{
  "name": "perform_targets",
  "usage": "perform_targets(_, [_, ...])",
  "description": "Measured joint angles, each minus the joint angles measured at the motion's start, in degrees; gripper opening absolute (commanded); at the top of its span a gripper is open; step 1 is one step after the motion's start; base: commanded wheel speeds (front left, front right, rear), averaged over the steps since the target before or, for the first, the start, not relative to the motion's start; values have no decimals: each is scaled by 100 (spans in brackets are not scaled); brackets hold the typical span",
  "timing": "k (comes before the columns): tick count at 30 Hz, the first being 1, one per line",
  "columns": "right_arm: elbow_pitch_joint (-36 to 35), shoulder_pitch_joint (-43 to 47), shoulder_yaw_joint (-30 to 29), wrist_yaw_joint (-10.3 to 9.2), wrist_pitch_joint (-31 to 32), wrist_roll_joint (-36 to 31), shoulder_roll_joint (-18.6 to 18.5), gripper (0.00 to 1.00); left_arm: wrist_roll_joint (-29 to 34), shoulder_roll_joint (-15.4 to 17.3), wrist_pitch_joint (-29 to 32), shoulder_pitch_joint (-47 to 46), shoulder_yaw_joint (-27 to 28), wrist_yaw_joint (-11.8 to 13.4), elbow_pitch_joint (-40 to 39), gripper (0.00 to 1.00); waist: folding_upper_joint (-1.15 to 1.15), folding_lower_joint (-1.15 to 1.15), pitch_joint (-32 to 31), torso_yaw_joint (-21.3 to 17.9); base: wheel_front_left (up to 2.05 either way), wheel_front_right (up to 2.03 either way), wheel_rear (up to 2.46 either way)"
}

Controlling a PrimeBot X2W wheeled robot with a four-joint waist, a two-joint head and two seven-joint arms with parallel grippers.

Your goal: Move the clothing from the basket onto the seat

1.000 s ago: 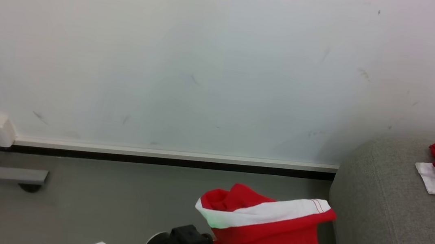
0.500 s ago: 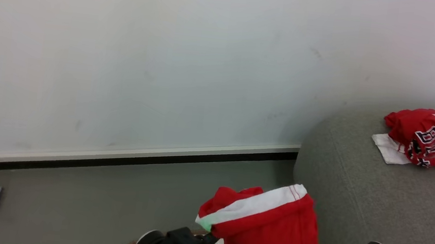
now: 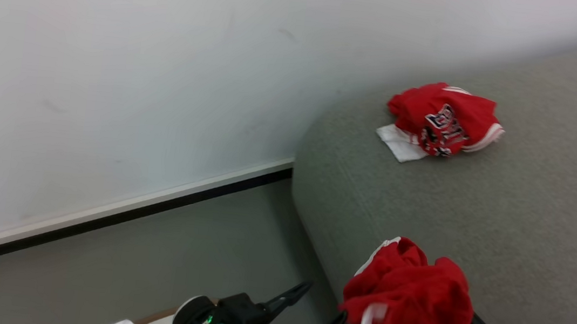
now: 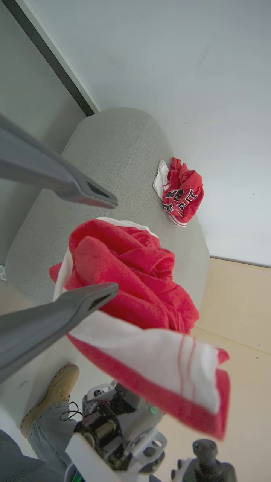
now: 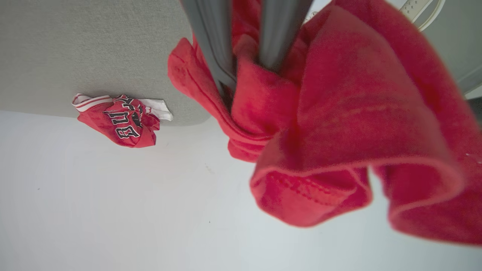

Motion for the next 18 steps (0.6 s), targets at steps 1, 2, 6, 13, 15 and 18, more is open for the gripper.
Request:
perform_targets(1, [-34,38,-63,0,1,-7,-2,0,0,-3,0,-14,-9,-1,3,100,0,0,18,-99,0,0,0])
perform_targets(2, [-77,86,-141,0,0,-35,-5,0,0,-13,0,-34,-26,-7,4,100,0,0,39,-193,0,0,0])
perform_targets(6, [-214,277,-453,0,0,-137,4,0,8,-77,10,-120,-110,-60,37,100,0,0,174,-400,0,0,0])
perform_targets(13, [-372,319,-743,0,1,-191,123,0,15,-81,34,-161,-153,-57,101,100,0,-1,345,-503,0,0,0])
perform_targets(15, [-424,222,-886,-1,0,-190,186,0,34,-82,90,-266,-174,-63,82,100,0,0,448,-507,0,0,0])
perform_targets(18, [-509,-85,-1258,0,0,-255,259,0,141,-86,205,-609,-164,-113,56,100,0,0,693,-451,0,0,0])
